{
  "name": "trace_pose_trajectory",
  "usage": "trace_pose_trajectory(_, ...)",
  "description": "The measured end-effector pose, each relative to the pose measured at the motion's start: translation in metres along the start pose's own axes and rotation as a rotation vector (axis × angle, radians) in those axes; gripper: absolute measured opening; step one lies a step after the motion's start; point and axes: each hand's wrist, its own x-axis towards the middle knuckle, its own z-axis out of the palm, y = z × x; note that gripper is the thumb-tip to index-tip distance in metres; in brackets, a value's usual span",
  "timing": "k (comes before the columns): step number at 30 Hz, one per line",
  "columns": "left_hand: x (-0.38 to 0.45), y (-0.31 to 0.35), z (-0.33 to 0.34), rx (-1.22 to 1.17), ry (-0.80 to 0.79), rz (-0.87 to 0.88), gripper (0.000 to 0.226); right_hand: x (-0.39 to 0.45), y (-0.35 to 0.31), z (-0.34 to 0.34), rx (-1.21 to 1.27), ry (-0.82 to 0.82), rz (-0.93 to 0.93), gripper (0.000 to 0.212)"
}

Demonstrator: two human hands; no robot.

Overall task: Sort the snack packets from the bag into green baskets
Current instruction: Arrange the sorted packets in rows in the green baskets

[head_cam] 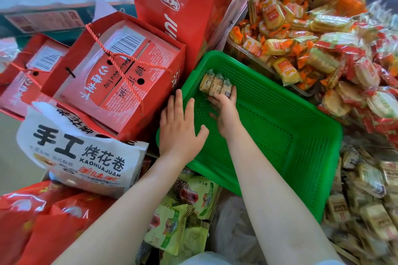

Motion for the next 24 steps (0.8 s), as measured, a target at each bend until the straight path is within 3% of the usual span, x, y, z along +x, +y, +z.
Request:
trace_pose_trajectory(9, 0.000, -0.001, -0.002, -0.016, -0.003, 0.025, 0.074, -0.045, -0.007, -0.032, -0.099, -0.079, 0.019, 0.077)
trace_pose_trajectory(13, -0.030, 0.022, 0.002, -0.072, 0.086, 0.165, 0.055, -0.105, -0.014, -0.089, -0.171, -0.041, -0.065, 0.048)
trace_pose_trajectory(15, -0.060, 0.054, 0.018, -0.134, 0.011, 0.280, 0.048, -0.141, -0.012, -0.132, -0.171, 0.062, -0.154, 0.027)
trace_pose_trajectory(18, -0.110, 0.111, 0.048, -0.162, -0.218, 0.443, 0.056, -0.193, 0.006, -0.212, -0.119, 0.346, -0.260, 0.023)
trace_pose_trajectory(21, -0.140, 0.151, 0.082, -0.042, -0.306, 0.565, 0.059, -0.229, 0.039, -0.287, -0.024, 0.633, -0.162, 0.021)
trace_pose_trajectory(24, -0.149, 0.169, 0.098, 0.038, -0.305, 0.541, 0.066, -0.235, 0.076, -0.336, 0.085, 0.738, 0.017, 0.012)
